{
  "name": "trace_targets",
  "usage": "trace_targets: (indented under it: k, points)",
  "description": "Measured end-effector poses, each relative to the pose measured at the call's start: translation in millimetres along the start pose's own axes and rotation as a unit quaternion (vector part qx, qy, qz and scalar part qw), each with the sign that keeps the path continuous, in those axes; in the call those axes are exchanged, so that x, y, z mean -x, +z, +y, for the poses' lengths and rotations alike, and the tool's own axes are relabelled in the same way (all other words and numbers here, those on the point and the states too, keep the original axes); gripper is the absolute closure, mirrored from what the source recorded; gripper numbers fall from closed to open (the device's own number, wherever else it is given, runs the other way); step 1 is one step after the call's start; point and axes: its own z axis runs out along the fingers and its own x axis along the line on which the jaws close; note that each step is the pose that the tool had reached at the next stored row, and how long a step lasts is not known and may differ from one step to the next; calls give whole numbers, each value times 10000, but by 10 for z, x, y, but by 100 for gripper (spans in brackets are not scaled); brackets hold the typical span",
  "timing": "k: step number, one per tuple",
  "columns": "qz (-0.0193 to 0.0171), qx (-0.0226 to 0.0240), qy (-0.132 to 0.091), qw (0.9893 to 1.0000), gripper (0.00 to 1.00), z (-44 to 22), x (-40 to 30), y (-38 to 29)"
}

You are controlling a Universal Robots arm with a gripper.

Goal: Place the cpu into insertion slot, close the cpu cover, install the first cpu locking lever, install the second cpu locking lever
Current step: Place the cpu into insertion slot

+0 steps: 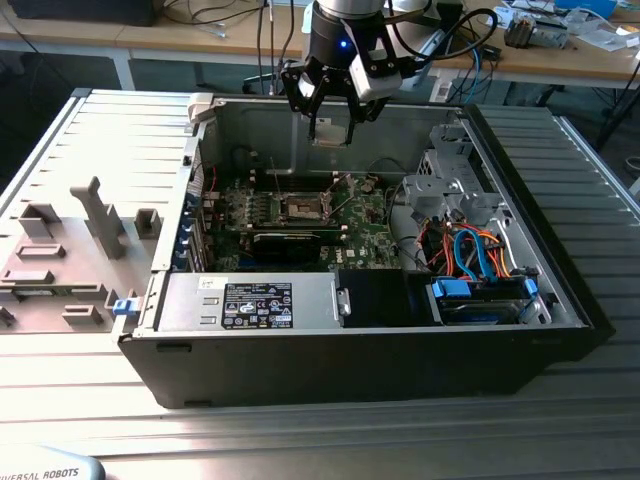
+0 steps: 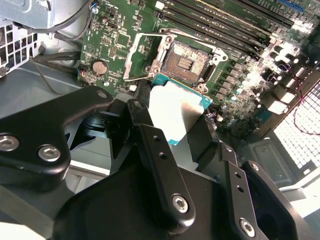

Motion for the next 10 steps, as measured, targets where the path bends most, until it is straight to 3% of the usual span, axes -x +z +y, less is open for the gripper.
trace_targets:
  k: [10]
  points:
    - [-3,0,30,10000,46,0,0,0]
